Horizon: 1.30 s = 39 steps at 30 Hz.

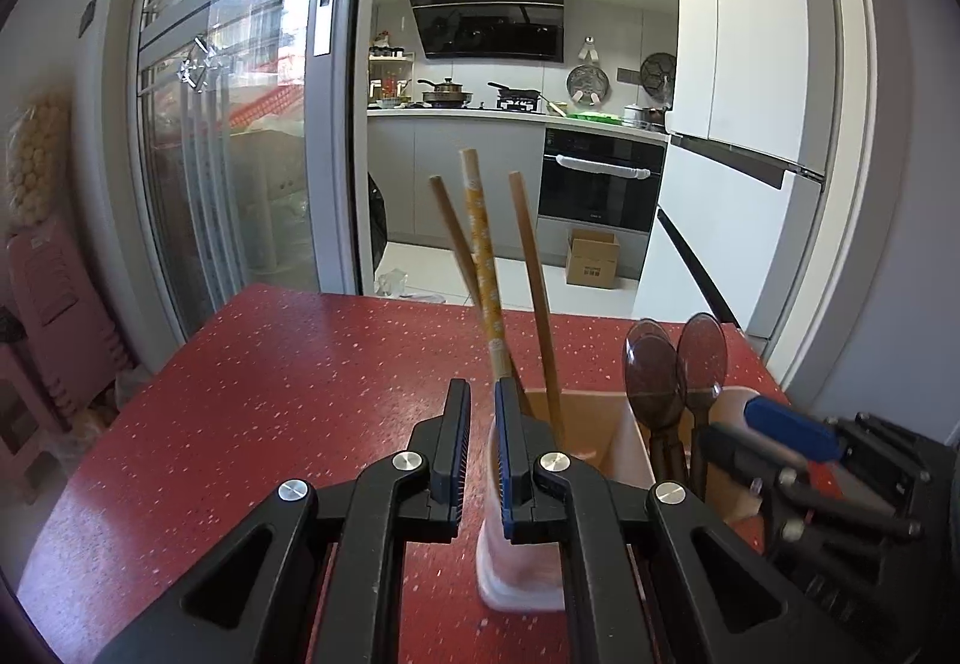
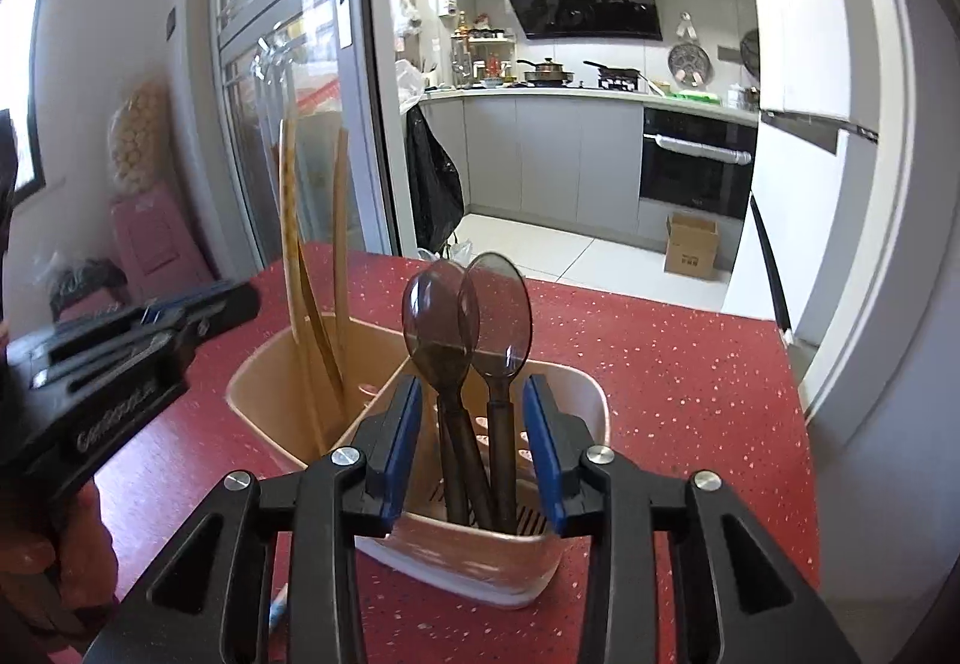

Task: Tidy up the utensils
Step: 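Withdraw both tools from the holder back over the remaining utensils, then move right tool to the plain chopstick while left tool approaches the blue patterned chopstick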

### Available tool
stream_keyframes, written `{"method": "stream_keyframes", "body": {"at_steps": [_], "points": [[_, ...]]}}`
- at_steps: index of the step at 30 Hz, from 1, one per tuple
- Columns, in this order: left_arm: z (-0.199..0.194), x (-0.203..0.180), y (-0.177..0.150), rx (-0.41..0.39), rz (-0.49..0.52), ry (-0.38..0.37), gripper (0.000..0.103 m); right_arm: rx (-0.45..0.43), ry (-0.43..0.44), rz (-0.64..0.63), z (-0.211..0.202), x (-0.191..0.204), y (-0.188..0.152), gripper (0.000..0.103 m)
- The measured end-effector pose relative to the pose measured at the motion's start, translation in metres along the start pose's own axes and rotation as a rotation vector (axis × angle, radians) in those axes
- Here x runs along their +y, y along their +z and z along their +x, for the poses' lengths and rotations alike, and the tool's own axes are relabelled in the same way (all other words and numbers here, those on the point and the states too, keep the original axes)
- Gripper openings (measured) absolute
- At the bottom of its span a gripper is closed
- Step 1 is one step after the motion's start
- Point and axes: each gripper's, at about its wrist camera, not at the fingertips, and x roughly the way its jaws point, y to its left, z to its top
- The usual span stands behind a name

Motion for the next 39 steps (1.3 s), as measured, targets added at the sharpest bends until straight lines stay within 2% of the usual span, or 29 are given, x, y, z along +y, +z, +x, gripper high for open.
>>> {"method": "stream_keyframes", "body": {"at_steps": [4, 9, 15, 20, 24, 30, 34, 36, 39], "points": [[-0.018, 0.006, -0.009, 0.031, 0.001, -0.003, 0.037, 0.02, 0.038, 0.075, -0.016, -0.006, 0.0, 0.051], [-0.04, 0.015, -0.037, 0.127, 0.018, -0.006, 0.037, 0.083, 0.054, 0.121, -0.037, -0.004, -0.015, 0.061], [-0.067, 0.03, -0.095, 0.285, 0.015, -0.017, 0.037, 0.21, 0.083, 0.227, -0.055, -0.001, -0.053, 0.066], [-0.094, 0.039, -0.136, 0.353, -0.009, -0.001, 0.037, 0.308, 0.078, 0.253, -0.064, 0.006, -0.086, 0.067], [-0.111, 0.044, -0.162, 0.398, -0.036, -0.028, 0.037, 0.374, 0.062, 0.294, -0.073, 0.009, -0.112, 0.067], [-0.129, 0.05, -0.182, 0.433, -0.068, -0.035, 0.037, 0.428, 0.034, 0.325, -0.083, 0.014, -0.135, 0.07], [-0.135, 0.058, -0.188, 0.429, -0.095, -0.033, 0.037, 0.446, 0.018, 0.332, -0.091, 0.016, -0.148, 0.072], [-0.138, 0.062, -0.188, 0.423, -0.103, -0.028, 0.037, 0.453, 0.008, 0.332, -0.094, 0.017, -0.151, 0.077], [-0.143, 0.068, -0.189, 0.42, -0.117, -0.029, 0.04, 0.459, -0.003, 0.342, -0.099, 0.015, -0.156, 0.079]]}}
